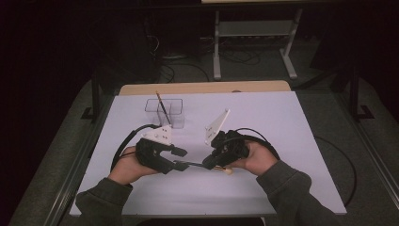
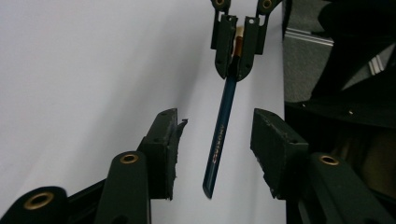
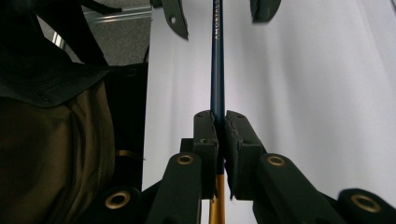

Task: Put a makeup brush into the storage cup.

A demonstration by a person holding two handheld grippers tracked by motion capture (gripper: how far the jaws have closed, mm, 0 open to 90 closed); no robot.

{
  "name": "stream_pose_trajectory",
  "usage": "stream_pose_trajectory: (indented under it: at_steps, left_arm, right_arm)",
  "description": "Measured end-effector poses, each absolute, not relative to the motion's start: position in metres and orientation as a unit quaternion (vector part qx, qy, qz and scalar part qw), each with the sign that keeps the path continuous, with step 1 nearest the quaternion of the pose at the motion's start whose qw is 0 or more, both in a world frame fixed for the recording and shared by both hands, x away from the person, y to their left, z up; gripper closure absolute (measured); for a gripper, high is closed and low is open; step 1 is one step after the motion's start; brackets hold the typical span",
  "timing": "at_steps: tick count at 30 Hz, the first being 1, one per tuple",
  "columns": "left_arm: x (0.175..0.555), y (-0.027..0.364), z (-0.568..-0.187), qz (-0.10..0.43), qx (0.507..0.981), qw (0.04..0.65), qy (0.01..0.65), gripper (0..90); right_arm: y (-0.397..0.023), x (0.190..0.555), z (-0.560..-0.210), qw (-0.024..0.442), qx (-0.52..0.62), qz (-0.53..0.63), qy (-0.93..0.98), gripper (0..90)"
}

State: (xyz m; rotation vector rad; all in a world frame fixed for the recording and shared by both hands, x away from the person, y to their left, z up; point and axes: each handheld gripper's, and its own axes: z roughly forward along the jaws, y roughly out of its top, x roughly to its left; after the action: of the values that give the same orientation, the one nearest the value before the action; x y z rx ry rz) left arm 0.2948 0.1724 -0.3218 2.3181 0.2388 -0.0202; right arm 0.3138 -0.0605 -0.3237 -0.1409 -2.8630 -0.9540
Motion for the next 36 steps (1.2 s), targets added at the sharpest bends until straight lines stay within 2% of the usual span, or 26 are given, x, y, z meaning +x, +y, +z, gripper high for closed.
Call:
stream_pose_trajectory:
  at_steps: [11,26,36]
  left_arm:
    - [0.295,0.167,-0.327,-0.025,0.925,0.37,0.081,63.9]
    - [0.3,0.163,-0.332,-0.04,0.936,0.341,0.074,72.0]
    - [0.299,0.161,-0.334,-0.057,0.941,0.328,0.063,81.4]
  right_arm:
    - [-0.052,0.311,-0.324,0.065,-0.039,-0.308,-0.949,82.7]
    - [-0.049,0.311,-0.327,0.066,-0.033,-0.299,-0.952,82.7]
    - [-0.046,0.31,-0.328,0.066,-0.023,-0.295,-0.953,82.7]
